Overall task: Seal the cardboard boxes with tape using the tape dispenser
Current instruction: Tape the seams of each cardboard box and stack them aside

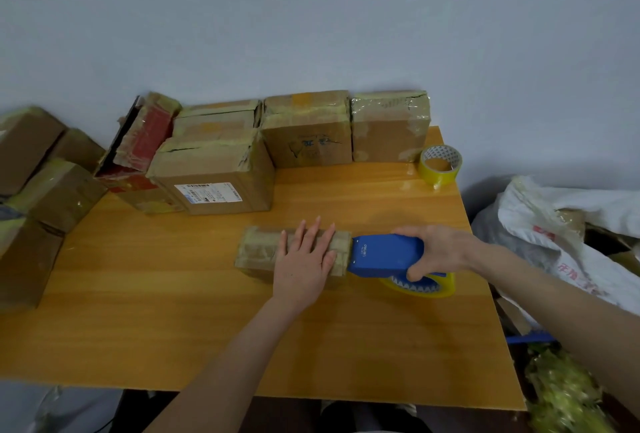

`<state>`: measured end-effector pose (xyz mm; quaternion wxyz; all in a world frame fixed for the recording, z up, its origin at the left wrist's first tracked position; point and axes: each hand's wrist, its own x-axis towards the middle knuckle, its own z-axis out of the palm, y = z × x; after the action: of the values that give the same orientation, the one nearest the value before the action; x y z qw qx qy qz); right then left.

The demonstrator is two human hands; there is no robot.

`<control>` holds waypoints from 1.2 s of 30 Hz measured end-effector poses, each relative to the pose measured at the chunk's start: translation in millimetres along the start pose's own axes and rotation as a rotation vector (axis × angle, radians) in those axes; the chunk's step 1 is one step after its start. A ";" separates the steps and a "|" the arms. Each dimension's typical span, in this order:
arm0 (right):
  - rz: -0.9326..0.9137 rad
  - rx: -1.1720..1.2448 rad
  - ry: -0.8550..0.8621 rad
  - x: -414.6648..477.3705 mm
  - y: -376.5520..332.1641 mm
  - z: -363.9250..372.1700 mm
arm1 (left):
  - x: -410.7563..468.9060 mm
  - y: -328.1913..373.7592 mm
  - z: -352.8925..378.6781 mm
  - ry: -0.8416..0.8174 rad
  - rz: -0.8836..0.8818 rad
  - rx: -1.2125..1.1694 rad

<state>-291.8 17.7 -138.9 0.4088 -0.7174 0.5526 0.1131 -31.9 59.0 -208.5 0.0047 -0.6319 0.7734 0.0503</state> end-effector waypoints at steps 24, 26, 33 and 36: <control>0.026 0.488 0.330 -9.4 -9.5 -2.4 | -24.5 1.5 -17.9 0.033 -0.290 -0.021; 0.018 0.573 0.408 -7.7 -15.2 0.0 | -24.4 -0.7 -16.8 -0.041 -0.429 -0.065; 0.002 0.840 0.478 -5.4 -19.1 6.8 | -0.7 -20.2 -31.2 -0.221 0.011 -0.003; 0.043 0.883 0.487 -6.6 -17.5 3.1 | 12.9 -17.1 -43.2 -0.214 0.185 0.050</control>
<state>-277.8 25.5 -128.7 0.5301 -0.4699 0.6419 -0.2936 -15.3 39.4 -167.7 0.0982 -0.5485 0.8245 0.0981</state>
